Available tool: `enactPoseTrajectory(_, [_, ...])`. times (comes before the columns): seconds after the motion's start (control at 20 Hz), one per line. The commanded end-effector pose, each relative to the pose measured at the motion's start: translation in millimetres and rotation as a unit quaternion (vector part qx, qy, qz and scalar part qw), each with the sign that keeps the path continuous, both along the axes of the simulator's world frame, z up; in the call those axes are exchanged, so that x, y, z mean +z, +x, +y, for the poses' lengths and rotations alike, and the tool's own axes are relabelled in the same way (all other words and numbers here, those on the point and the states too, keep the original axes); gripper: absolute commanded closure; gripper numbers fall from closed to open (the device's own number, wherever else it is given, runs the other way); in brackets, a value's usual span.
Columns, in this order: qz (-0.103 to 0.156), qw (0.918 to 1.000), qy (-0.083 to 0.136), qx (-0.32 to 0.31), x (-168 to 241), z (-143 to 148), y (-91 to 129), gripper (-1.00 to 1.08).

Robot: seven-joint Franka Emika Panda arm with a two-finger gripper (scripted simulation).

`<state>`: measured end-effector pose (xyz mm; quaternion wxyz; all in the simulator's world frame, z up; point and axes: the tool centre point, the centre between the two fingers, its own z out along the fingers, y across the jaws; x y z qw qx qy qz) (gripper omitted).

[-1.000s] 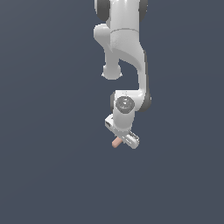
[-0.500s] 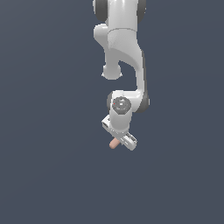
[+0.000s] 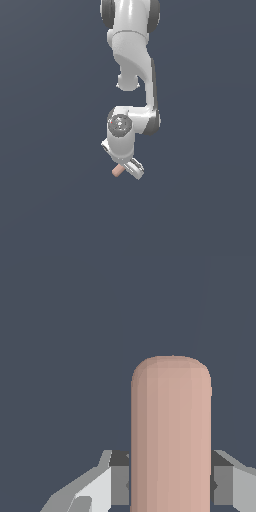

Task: Pick up the object and move it to a goal position.

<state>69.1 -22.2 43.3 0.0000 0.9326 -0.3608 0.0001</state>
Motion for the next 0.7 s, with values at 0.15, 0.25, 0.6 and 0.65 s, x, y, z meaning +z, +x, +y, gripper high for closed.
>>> enactPoseTrajectory(0.15, [0.000, 1.0000, 0.000, 0.001, 7.6, -21.9, 15.5, 1.08])
enactPoseTrajectory(0.25, [0.000, 1.0000, 0.000, 0.001, 9.2, -26.3, 18.8, 1.08])
enactPoseTrajectory(0.6, [0.000, 1.0000, 0.000, 0.001, 10.3, -29.9, 22.5, 1.08])
enactPoseTrajectory(0.65, [0.000, 1.0000, 0.000, 0.001, 10.3, -29.6, 22.4, 1.08])
